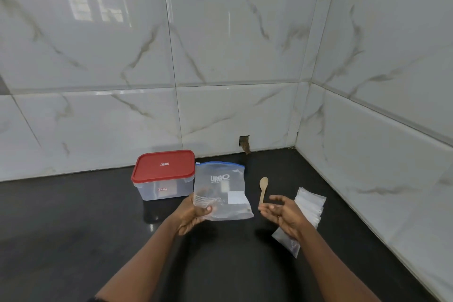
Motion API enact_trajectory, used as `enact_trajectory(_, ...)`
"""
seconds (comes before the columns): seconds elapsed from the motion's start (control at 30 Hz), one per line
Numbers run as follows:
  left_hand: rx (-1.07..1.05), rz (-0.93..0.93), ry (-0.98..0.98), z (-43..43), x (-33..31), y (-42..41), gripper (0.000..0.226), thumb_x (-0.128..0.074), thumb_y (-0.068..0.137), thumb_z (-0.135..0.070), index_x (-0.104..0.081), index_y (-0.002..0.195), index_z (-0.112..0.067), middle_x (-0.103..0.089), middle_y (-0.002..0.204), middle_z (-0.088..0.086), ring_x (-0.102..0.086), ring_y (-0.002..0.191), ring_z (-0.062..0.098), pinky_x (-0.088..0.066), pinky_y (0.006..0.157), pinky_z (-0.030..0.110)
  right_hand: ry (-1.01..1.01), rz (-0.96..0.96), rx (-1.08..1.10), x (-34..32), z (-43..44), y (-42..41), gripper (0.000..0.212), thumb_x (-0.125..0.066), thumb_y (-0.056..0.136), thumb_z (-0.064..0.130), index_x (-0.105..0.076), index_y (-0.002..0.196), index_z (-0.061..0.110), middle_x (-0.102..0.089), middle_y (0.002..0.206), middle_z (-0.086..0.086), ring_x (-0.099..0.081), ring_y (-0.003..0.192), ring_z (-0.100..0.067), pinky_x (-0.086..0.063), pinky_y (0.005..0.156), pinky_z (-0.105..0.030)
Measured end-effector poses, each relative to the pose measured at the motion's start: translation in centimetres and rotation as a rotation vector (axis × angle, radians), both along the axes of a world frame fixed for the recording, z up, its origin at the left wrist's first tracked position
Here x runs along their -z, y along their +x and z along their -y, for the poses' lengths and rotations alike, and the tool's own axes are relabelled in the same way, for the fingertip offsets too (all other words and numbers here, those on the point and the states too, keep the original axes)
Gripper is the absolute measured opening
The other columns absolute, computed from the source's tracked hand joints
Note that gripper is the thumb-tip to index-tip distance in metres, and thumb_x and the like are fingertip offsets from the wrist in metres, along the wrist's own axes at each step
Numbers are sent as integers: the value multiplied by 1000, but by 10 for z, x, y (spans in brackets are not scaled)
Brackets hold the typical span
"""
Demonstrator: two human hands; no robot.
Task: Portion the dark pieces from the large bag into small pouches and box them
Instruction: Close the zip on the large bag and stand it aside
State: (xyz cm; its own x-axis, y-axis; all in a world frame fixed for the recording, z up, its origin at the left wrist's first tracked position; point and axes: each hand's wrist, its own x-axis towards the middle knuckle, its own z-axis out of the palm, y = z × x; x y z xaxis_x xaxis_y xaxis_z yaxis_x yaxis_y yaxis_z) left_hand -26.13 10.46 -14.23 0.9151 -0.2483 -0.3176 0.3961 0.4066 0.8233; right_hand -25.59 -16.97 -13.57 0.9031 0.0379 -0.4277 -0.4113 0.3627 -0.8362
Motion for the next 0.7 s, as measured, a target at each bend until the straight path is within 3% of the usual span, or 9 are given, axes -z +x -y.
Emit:
enact_trajectory(0.07,12,-10,-31,4,1,-4,57,-55,76,20,-48,128,-3,-58,123,25,-62,105,37,-60,71,38,-104,-51,-107,-2,-7,-4,21,-43,100,10,-47,118,0,-65,99,-20,-68,84,-27,-58,70,-39)
enact_trajectory(0.13,7,-31,-50,14,6,-8,57,-55,75,20,-48,127,-4,-59,122,24,-63,104,36,-60,69,37,-174,-108,-266,-2,-22,-9,29,-52,97,30,-57,107,4,-65,99,-15,-65,86,-27,-57,72,-38)
enact_trajectory(0.17,2,-48,-51,18,9,-10,57,-55,75,20,-48,126,-5,-60,120,24,-64,102,36,-59,67,37,-184,-122,-301,-2,-29,-10,28,-56,94,30,-59,103,3,-64,99,-15,-65,85,-26,-58,71,-36)
enact_trajectory(0.27,5,-100,-17,22,15,-15,54,-54,77,22,-49,123,-7,-64,114,22,-68,92,33,-59,61,35,-175,-155,-184,4,-38,-8,3,-57,91,-1,-55,90,-1,-62,91,-15,-64,77,-23,-58,67,-33)
enact_trajectory(0.37,11,-104,11,19,18,-14,61,-53,75,25,-46,129,-4,-61,120,22,-64,102,35,-60,67,37,-206,-171,-51,11,-37,-4,16,-53,87,-14,-50,83,2,-60,91,-17,-63,77,-25,-59,53,-32)
enact_trajectory(0.5,57,-105,7,21,13,-15,61,-51,74,28,-48,126,-2,-62,117,23,-63,103,37,-59,68,39,-261,-206,-24,15,-34,-8,14,-51,88,-13,-53,88,2,-62,90,-15,-63,77,-24,-58,60,-32)
enact_trajectory(0.7,303,-135,10,12,13,-26,56,-51,72,28,-53,122,2,-64,114,24,-63,104,37,-59,71,39,-130,-240,-265,13,-26,-10,15,-64,84,3,-62,99,-1,-70,93,-15,-66,83,-26,-55,74,-37)
